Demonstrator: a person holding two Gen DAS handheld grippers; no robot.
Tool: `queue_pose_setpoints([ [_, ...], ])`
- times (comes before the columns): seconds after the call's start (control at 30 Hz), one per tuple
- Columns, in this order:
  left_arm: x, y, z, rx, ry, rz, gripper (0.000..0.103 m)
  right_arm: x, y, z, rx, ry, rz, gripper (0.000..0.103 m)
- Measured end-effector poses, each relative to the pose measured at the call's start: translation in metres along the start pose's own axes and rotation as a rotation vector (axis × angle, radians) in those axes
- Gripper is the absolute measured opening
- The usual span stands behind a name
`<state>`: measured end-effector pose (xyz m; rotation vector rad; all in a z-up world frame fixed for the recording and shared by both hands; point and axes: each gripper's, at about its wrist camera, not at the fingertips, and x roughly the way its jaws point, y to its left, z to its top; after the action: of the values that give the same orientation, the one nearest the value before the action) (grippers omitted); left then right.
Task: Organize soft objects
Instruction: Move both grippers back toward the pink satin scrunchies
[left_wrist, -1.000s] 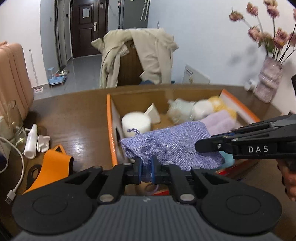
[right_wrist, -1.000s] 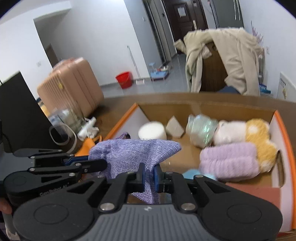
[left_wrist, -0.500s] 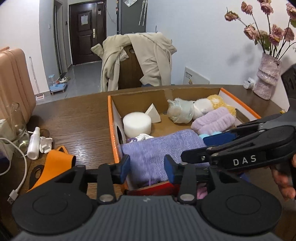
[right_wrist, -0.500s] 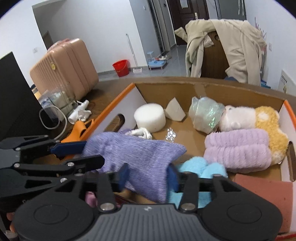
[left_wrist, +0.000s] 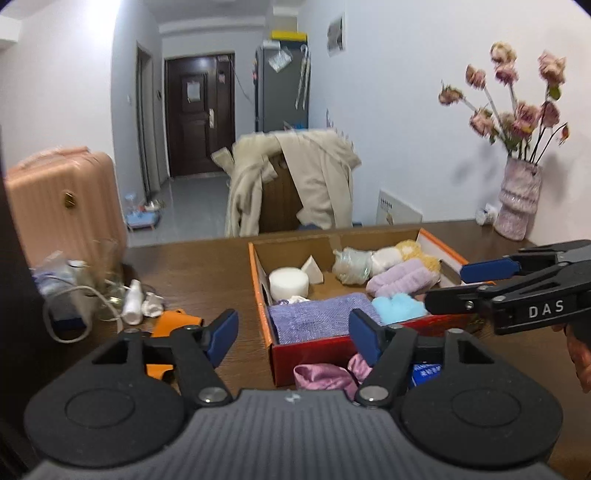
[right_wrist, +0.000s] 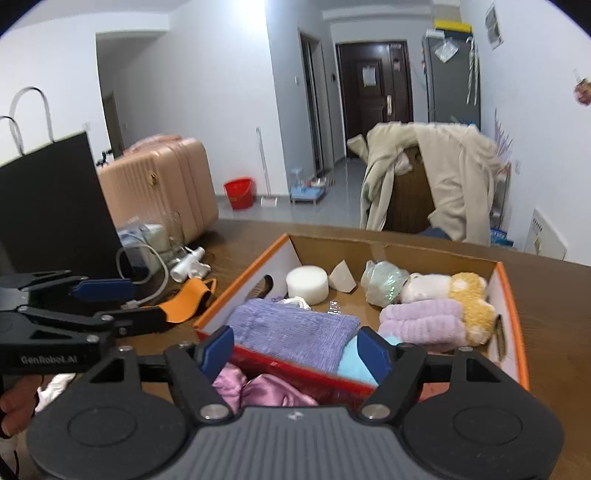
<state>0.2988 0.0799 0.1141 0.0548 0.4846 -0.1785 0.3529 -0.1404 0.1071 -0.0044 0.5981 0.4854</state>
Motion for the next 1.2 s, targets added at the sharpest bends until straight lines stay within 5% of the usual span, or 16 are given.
queue_pose_setpoints([
  [0.57,-0.162,-0.058,-0.093,-0.016,-0.151,0.043,0.097,-0.159,0.059,-0.111,-0.042,-0.155,-0.005,0.086],
  [0.87,-0.194,-0.065,-0.131,-0.039,-0.116,0.019,0.101,-0.191,0.075,-0.164,0.02,-0.112,0.009,0.089],
  [1.2,-0.175,-0.068,-0.151,-0.059,-0.029,0.016,0.102,-0.18,0.073,-0.183,0.043,-0.049,-0.034,0.09],
])
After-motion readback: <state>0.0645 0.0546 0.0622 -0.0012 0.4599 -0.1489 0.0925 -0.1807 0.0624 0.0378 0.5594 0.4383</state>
